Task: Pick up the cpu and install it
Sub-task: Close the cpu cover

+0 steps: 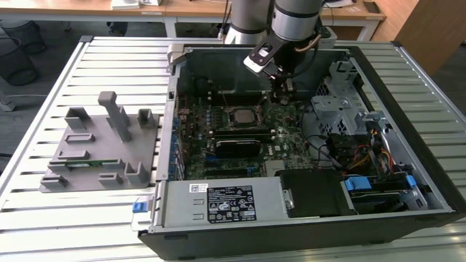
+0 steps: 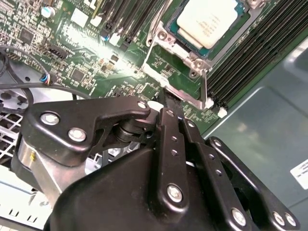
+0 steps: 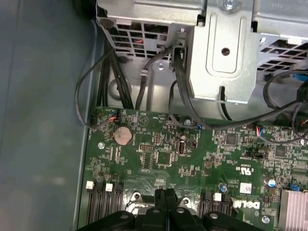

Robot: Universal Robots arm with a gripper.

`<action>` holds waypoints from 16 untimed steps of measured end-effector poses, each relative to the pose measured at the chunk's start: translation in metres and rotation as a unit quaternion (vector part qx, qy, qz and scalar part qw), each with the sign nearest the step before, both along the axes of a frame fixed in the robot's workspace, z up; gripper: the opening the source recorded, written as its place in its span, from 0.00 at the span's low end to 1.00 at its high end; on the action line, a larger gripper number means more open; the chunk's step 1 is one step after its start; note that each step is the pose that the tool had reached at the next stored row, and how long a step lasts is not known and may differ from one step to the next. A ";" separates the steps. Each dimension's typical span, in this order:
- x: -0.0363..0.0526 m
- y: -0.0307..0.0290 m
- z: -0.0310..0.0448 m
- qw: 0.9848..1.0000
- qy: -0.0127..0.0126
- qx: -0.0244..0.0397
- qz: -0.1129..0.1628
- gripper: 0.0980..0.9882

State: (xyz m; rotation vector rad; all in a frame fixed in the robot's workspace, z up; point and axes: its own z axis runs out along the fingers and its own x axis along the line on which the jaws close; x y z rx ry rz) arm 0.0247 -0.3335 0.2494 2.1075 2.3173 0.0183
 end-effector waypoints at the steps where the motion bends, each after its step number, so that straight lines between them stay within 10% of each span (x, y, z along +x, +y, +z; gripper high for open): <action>1: -0.0010 0.0000 0.0000 1.000 0.000 0.000 0.000 0.01; 16: -0.0175 0.0000 0.0000 1.000 0.000 0.000 0.000 0.01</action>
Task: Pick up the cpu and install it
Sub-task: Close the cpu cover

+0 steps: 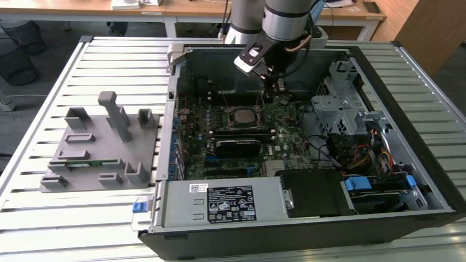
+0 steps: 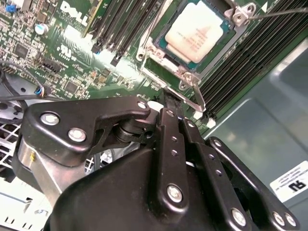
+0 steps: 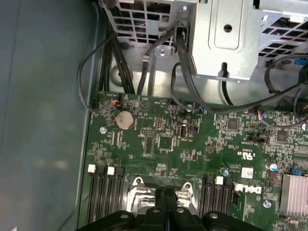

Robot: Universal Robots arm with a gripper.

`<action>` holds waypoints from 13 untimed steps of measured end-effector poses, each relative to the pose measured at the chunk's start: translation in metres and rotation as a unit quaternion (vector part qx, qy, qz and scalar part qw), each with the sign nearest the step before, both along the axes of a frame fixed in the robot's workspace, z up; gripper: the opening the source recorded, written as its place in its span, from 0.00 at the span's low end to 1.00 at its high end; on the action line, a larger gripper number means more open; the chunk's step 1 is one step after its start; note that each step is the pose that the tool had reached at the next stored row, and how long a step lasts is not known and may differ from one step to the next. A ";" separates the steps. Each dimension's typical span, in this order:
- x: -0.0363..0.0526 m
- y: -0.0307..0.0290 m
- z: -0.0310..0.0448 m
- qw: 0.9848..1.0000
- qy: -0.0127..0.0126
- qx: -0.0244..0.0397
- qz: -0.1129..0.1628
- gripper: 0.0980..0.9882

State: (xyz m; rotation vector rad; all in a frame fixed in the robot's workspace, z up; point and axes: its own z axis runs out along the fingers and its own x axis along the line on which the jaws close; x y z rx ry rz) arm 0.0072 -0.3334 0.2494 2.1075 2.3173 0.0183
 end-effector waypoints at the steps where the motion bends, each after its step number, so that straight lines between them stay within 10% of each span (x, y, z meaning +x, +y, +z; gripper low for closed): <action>1: -0.0014 0.0000 0.0000 1.000 0.000 0.000 0.000 0.01; 13: -0.0243 -0.0008 -0.0005 1.000 0.000 0.000 0.000 0.01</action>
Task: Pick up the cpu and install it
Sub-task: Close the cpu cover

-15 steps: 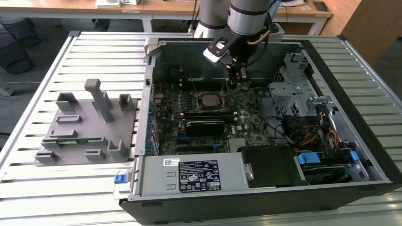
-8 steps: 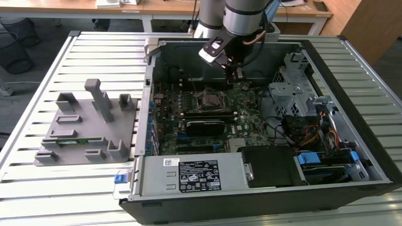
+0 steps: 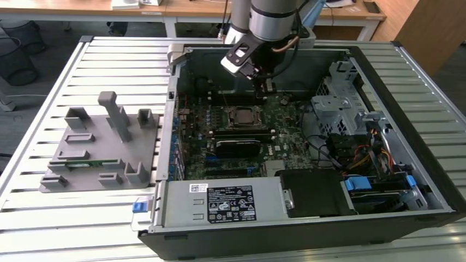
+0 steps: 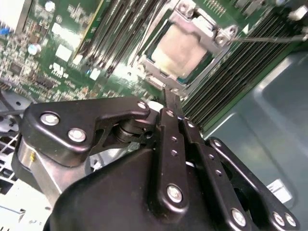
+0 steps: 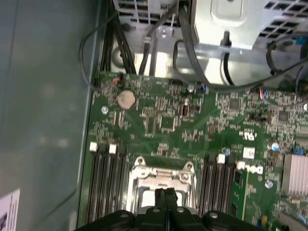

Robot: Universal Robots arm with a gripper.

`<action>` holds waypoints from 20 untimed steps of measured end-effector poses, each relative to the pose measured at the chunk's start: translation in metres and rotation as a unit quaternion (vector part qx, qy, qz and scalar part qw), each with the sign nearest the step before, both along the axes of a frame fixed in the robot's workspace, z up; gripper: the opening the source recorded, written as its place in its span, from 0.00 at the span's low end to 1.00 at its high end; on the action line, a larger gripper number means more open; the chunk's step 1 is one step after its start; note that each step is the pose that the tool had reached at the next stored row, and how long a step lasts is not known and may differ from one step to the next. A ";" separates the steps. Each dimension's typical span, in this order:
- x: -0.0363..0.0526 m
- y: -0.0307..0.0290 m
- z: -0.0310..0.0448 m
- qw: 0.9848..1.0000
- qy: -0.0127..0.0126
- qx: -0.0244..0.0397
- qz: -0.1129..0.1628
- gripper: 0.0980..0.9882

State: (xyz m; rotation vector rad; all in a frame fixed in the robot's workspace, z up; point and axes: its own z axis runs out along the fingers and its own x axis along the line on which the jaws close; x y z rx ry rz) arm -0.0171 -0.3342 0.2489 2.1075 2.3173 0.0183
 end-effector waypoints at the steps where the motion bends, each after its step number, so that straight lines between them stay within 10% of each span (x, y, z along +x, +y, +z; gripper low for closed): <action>1: -0.0031 -0.0001 -0.0002 1.000 0.000 0.000 0.000 0.01; 7: -0.0258 -0.0004 -0.0022 1.000 0.000 0.000 0.000 0.01; 20: -0.0425 -0.0018 -0.0182 1.000 0.001 0.000 0.002 0.01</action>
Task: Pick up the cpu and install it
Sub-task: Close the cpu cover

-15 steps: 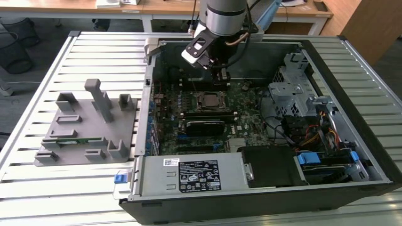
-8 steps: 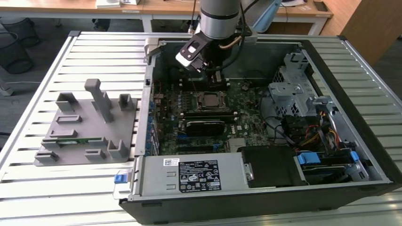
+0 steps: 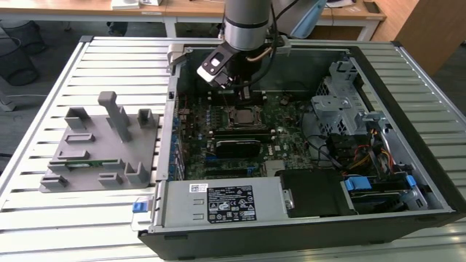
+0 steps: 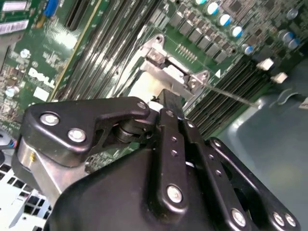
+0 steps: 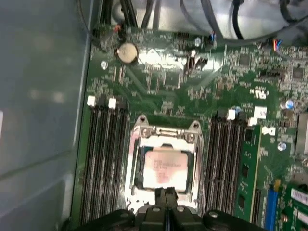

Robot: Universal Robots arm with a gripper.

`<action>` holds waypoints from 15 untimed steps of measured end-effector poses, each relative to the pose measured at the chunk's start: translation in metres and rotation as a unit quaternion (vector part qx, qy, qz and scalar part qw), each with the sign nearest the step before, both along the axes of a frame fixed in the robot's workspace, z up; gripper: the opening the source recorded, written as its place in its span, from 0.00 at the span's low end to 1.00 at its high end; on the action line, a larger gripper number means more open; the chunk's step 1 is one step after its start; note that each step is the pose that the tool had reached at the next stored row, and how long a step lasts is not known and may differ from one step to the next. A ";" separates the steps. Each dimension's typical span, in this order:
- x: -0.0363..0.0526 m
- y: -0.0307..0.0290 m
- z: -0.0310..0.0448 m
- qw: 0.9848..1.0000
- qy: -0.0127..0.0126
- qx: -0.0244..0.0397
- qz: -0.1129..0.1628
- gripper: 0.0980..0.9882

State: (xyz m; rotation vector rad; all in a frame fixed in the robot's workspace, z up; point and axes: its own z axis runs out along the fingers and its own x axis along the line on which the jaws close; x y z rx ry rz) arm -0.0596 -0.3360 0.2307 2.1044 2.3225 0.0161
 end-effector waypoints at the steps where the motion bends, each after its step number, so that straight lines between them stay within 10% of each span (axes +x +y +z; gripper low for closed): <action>1: -0.0006 0.0000 -0.0004 1.000 0.000 0.000 0.000 0.01; 15: -0.0047 -0.0001 -0.0153 1.000 0.000 0.000 0.000 0.01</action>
